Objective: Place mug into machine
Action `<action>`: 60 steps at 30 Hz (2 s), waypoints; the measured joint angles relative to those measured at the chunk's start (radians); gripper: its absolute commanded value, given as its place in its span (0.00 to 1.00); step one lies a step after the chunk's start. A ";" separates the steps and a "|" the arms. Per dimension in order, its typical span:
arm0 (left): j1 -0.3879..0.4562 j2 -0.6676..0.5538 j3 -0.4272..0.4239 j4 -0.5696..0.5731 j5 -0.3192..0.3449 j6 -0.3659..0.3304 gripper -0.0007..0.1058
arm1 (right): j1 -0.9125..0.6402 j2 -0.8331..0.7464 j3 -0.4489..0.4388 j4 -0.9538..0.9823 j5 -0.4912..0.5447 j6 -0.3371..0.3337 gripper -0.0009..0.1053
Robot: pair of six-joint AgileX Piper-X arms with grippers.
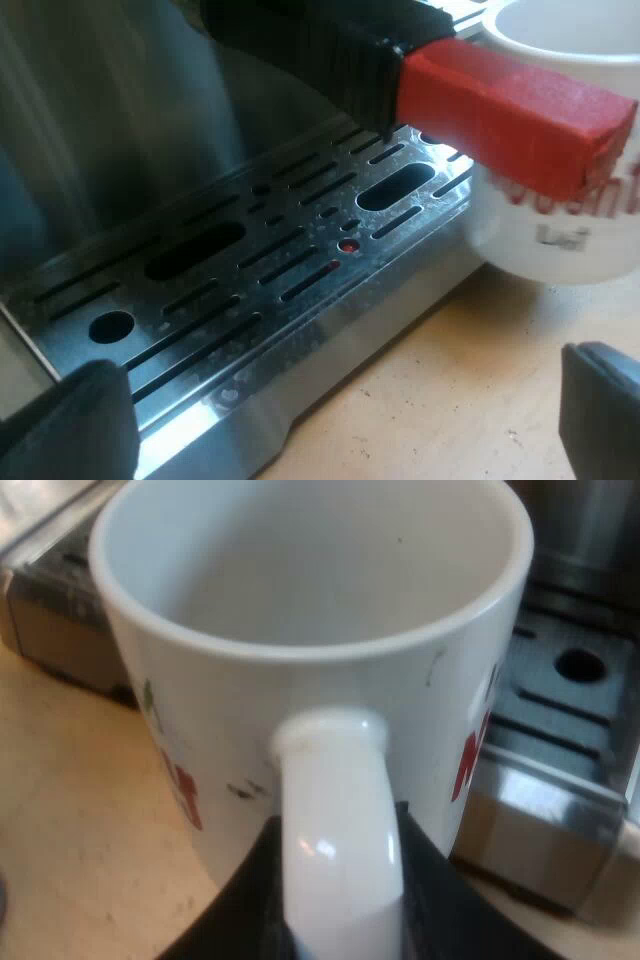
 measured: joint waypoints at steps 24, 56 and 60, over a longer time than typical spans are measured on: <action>0.000 0.000 0.000 0.000 0.036 0.000 0.82 | -0.068 0.372 -0.179 -0.190 -0.010 -0.014 0.01; 0.000 0.000 0.000 0.000 0.036 0.000 0.82 | -0.034 0.499 -0.292 -0.209 0.075 0.007 0.50; 0.000 0.000 0.000 0.000 0.036 0.000 0.82 | 0.006 0.447 -0.292 -0.107 0.116 0.007 0.50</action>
